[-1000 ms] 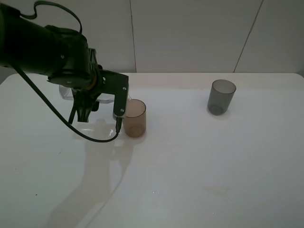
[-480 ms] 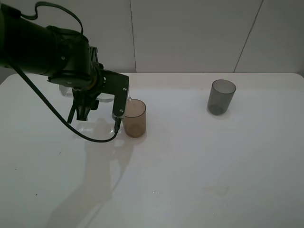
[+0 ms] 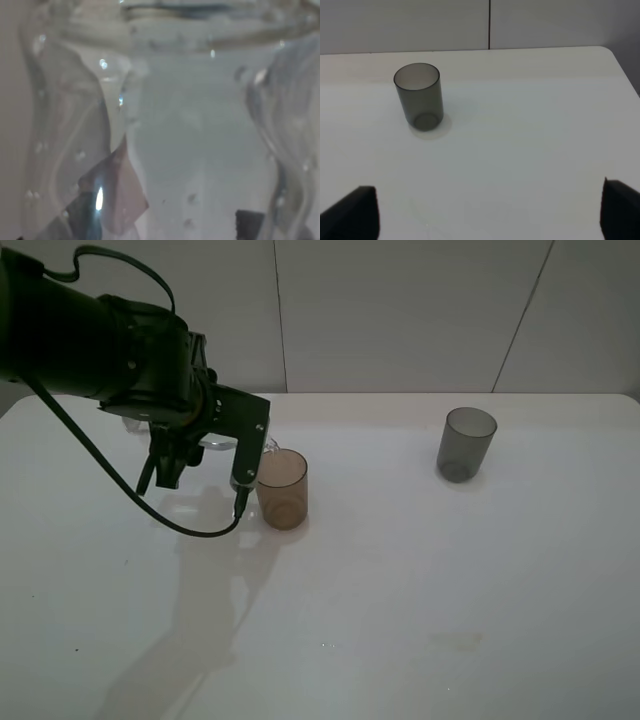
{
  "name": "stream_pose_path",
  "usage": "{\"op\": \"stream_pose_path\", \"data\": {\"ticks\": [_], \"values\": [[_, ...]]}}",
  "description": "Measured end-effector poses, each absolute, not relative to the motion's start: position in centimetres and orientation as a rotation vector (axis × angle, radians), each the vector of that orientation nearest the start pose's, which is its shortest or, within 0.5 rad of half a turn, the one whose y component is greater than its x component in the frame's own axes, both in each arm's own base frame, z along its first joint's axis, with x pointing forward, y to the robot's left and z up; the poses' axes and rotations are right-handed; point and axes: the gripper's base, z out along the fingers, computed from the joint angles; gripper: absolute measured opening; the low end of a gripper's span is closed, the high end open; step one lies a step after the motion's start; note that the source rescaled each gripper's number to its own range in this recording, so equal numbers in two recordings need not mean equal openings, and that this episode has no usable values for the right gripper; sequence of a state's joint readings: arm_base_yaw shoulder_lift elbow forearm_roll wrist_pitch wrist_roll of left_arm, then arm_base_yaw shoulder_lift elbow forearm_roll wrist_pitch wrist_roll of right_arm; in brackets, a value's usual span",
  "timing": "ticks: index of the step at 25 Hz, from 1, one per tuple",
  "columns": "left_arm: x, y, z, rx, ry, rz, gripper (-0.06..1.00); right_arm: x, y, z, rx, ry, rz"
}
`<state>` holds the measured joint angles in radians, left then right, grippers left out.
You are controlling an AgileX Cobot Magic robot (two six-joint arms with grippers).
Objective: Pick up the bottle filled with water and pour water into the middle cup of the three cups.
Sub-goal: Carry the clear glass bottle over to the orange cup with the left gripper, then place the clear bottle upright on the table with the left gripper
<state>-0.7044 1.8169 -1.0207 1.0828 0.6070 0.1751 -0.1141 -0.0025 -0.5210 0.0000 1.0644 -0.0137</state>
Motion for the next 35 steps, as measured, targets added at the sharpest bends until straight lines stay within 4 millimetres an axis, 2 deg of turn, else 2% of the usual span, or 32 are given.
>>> {"op": "stream_pose_path", "data": {"ticks": [35], "values": [[29.20,-19.78,17.70,-2.557,-2.050,-1.218,0.01,-0.79,0.09,28.27,0.102,2.023,-0.081]]}}
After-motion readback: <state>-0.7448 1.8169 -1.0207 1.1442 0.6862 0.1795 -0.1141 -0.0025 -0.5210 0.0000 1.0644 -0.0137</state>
